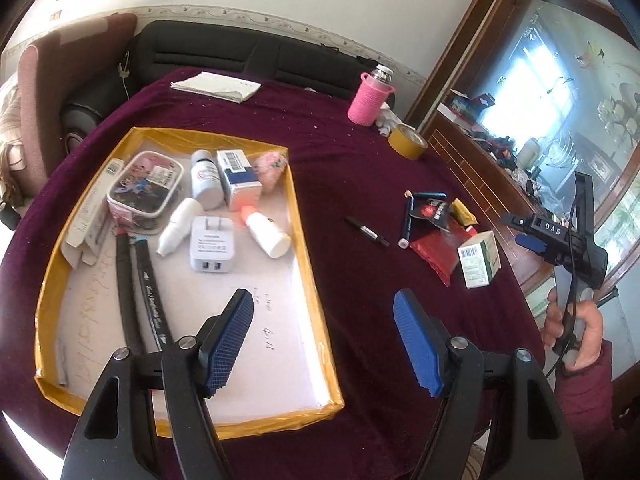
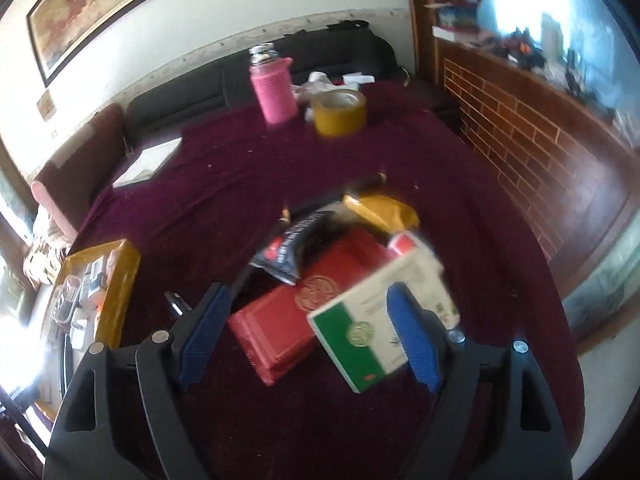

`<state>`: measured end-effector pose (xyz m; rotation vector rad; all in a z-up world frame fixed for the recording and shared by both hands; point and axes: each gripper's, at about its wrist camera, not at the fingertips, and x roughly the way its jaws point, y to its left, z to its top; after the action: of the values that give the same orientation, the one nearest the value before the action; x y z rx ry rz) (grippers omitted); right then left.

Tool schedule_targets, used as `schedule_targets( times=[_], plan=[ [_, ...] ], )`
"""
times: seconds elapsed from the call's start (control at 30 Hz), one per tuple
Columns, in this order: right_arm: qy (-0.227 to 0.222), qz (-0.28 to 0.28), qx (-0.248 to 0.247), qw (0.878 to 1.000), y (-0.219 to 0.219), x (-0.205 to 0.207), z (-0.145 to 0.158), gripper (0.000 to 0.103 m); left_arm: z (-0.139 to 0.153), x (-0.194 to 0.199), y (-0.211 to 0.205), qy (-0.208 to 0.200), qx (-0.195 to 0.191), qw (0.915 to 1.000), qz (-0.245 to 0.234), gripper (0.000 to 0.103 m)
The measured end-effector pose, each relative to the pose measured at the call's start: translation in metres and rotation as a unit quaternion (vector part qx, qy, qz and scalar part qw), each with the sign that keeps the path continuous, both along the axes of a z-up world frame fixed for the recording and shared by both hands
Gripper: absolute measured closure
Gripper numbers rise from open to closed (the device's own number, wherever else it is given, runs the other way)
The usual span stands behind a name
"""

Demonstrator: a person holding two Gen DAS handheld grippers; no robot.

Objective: Organize objects
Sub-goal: 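Grasp another black marker with the right gripper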

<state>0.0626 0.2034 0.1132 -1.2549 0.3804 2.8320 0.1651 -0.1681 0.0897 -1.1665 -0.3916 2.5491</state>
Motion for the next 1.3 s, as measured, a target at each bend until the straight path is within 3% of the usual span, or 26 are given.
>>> schedule_targets(
  times=[0.13,0.3,0.4,0.47,0.57,0.77,0.9,1.07,1.13,1.3],
  plan=[
    [-0.022,-0.050,-0.032,0.998,0.053,-0.007,-0.010,0.023,-0.006,0.001,0.017,-0.012,-0.005,0.9998,-0.017,0.036],
    [-0.060,-0.071,-0.093,0.991,0.086,-0.024,-0.035,0.023,-0.005,0.004,0.024,-0.012,-0.011,0.9997,-0.019,0.036],
    [-0.060,-0.079,-0.088,0.991,0.083,-0.032,-0.040,0.023,-0.003,0.005,0.024,-0.010,-0.012,0.9997,-0.018,0.036],
    [-0.028,-0.080,-0.062,0.994,0.072,-0.029,-0.029,0.023,-0.002,0.006,0.025,-0.008,-0.012,0.9997,-0.019,0.036],
    [0.012,-0.032,-0.067,0.997,0.046,-0.030,-0.013,0.023,-0.004,0.003,0.028,-0.010,-0.007,0.9997,-0.023,0.036],
    [-0.043,0.098,-0.136,0.985,-0.022,-0.076,-0.017,0.023,-0.011,0.000,0.041,-0.018,0.001,0.9991,-0.038,0.036],
    [-0.100,0.146,-0.169,0.970,-0.054,-0.114,-0.039,0.024,-0.016,0.000,0.040,-0.025,0.009,0.9987,-0.043,0.036],
    [-0.151,0.082,-0.086,0.981,-0.061,-0.127,-0.061,0.037,-0.018,-0.003,0.033,-0.022,0.017,0.9984,-0.050,0.036],
    [-0.164,0.076,-0.094,0.979,-0.060,-0.135,-0.070,0.051,-0.020,-0.006,0.031,-0.023,0.025,0.9981,-0.051,0.036],
    [-0.172,0.079,-0.050,0.981,-0.076,-0.158,-0.072,0.052,-0.030,-0.012,0.026,-0.041,0.045,0.9970,-0.048,0.036]
  ],
)
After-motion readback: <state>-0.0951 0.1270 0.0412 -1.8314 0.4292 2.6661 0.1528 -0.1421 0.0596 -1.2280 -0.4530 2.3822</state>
